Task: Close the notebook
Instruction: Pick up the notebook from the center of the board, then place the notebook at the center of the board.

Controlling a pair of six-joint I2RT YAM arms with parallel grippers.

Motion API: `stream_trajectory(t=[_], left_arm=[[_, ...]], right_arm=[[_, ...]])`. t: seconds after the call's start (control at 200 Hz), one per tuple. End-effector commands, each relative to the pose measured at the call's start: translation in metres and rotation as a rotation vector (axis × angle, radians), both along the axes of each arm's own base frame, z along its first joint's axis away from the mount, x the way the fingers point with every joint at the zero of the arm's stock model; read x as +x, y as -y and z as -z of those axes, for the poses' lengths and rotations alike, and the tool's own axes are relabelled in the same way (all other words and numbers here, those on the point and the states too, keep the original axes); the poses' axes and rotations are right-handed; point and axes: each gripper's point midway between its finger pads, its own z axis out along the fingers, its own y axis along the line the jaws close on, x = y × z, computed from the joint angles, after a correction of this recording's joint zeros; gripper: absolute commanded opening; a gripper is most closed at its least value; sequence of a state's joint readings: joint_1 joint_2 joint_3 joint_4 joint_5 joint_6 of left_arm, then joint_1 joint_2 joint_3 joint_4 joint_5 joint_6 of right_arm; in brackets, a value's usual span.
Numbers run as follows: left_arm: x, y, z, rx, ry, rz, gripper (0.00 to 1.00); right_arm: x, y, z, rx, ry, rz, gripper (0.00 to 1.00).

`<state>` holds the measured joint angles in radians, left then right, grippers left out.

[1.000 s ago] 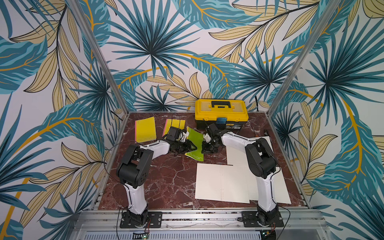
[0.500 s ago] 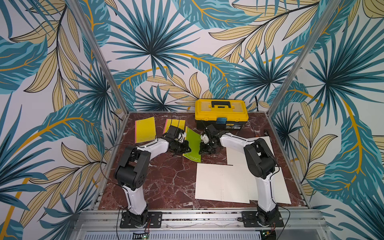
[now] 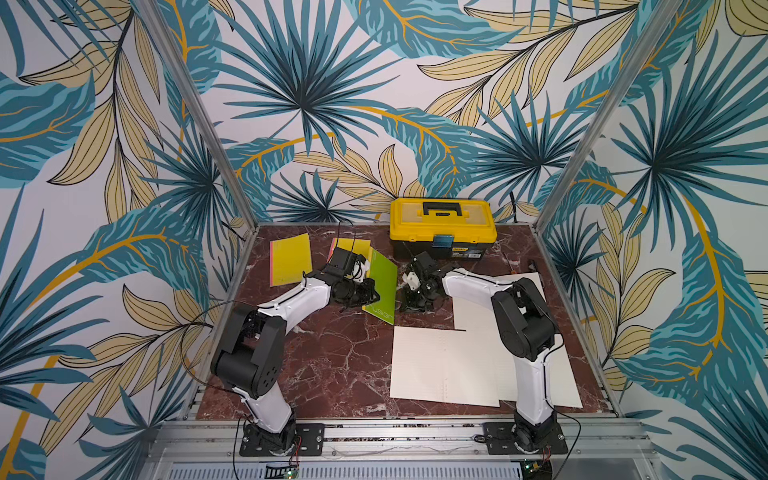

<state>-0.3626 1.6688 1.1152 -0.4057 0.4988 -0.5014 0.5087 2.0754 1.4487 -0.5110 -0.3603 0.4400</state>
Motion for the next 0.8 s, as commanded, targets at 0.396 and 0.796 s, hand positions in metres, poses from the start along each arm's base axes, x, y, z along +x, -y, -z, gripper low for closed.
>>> stream_trajectory(t=[0.396, 0.796], left_arm=[[-0.038, -0.103, -0.005, 0.099, -0.031, -0.237, 0.03], [-0.058, -0.159, 0.008, 0.09, -0.057, -0.412, 0.07]], right_arm=[[0.003, 0.032, -0.042, 0.028, 0.034, 0.032, 0.18], [0.007, 0.032, -0.044, 0.049, -0.008, -0.003, 0.18]])
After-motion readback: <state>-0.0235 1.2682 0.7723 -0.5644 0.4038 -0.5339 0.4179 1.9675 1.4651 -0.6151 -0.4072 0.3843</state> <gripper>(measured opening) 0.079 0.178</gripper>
